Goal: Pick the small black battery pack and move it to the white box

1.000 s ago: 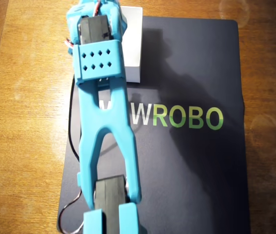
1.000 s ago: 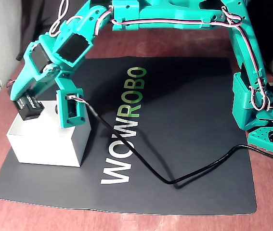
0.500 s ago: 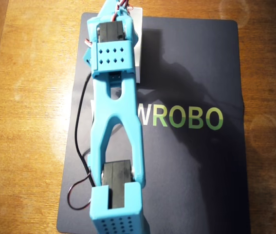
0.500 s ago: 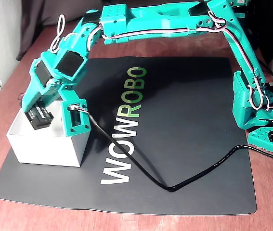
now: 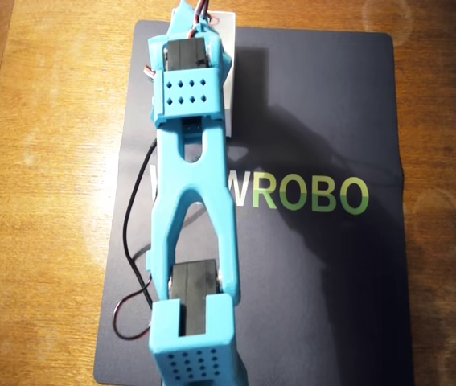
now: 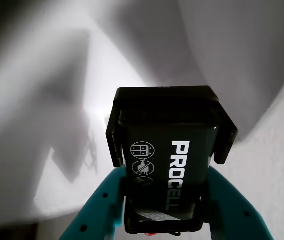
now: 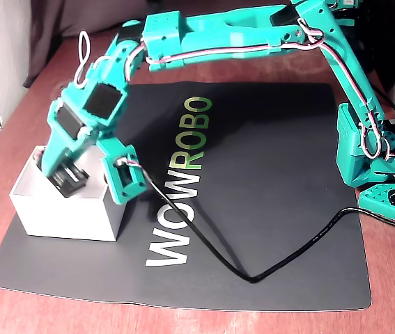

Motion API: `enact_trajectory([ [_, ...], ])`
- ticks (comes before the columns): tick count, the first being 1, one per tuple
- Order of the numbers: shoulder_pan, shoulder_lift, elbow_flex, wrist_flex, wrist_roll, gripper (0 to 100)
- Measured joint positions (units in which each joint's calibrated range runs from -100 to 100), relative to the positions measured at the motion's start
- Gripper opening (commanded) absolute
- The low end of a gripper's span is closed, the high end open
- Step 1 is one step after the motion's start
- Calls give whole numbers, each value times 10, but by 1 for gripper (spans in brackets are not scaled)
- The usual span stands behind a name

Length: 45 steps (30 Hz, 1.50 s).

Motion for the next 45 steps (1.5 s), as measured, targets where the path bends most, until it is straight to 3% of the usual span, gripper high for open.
enact_trajectory([
  [45, 2, 23, -1, 6, 10, 18],
])
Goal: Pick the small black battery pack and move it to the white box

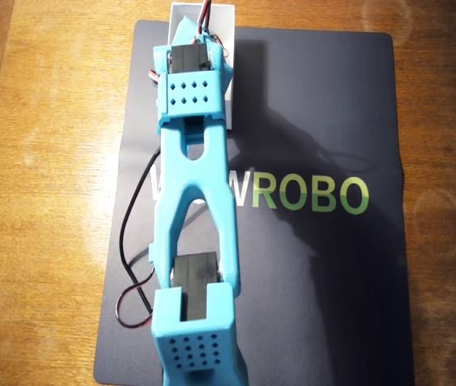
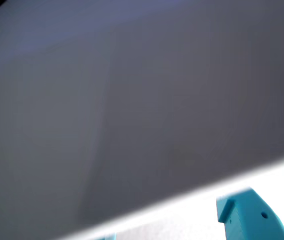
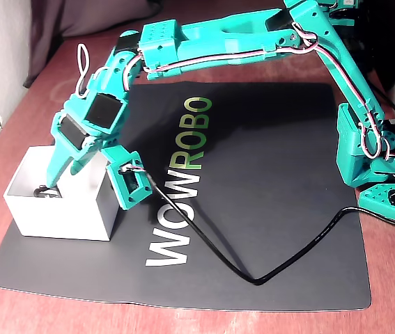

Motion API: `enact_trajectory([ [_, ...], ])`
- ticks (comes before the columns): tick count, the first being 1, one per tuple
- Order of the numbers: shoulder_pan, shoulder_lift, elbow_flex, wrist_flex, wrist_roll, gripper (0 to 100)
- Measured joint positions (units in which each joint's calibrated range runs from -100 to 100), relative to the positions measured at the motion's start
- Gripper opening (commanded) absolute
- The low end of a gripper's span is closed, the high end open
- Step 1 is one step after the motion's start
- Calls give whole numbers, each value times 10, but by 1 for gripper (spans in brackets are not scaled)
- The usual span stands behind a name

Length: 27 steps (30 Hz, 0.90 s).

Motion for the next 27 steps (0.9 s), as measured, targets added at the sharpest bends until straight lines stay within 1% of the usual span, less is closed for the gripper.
enact_trajectory([
  [7, 0, -1, -1, 0, 0, 18],
  [12, 0, -31, -1, 2, 0, 18],
  [15, -1, -58, -1, 29, -1, 19],
  [21, -12, -127, -1, 67, -28, 19],
  [27, -19, -196, -1, 114, -30, 18],
])
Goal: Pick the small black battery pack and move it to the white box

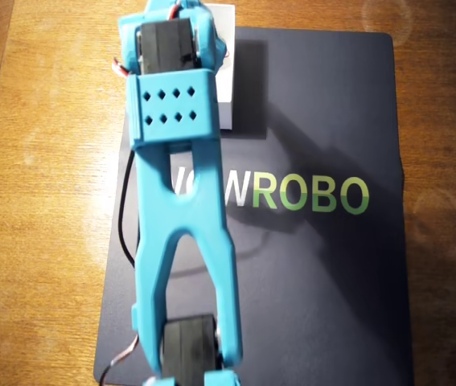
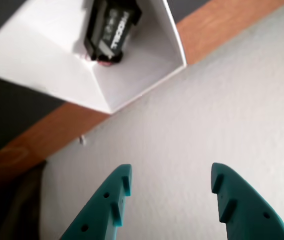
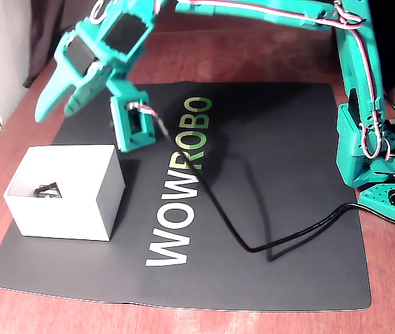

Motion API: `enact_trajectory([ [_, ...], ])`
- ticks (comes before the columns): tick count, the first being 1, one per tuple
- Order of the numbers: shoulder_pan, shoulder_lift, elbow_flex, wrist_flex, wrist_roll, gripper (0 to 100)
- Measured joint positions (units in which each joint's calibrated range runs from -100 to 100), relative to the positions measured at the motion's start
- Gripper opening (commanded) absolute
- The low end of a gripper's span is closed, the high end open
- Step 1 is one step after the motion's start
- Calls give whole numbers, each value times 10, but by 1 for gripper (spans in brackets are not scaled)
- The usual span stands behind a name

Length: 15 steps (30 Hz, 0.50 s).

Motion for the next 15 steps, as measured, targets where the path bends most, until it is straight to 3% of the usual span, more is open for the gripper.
enact_trajectory([
  [7, 1, -89, 0, 71, -19, 18],
  [15, 1, -238, 77, 164, -103, 18],
])
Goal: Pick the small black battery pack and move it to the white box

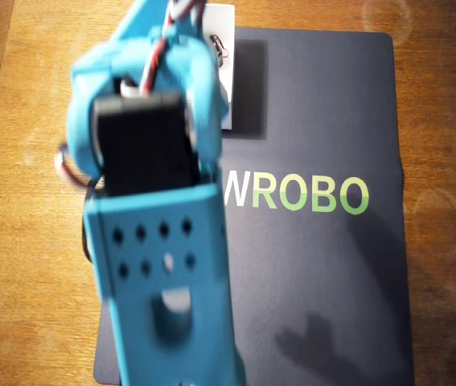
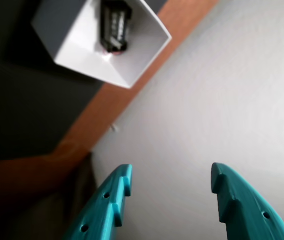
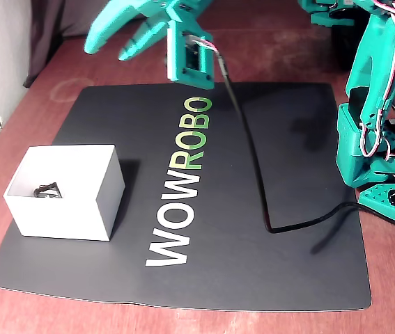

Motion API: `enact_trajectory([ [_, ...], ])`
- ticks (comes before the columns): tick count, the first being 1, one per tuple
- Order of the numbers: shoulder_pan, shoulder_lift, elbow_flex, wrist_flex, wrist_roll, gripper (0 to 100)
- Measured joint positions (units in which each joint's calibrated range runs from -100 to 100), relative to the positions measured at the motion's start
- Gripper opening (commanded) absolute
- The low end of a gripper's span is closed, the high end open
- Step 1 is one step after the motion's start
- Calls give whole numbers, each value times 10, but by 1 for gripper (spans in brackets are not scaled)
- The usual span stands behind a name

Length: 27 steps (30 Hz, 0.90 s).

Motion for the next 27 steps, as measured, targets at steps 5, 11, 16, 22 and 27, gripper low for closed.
enact_trajectory([
  [5, 10, -132, 167, 3, -36, 19],
  [11, 10, -311, 409, 3, -38, 18],
  [16, 10, -468, 569, -37, -42, 18],
  [22, 23, -616, 742, -156, -61, 18],
  [27, 30, -699, 805, -162, -154, 18],
])
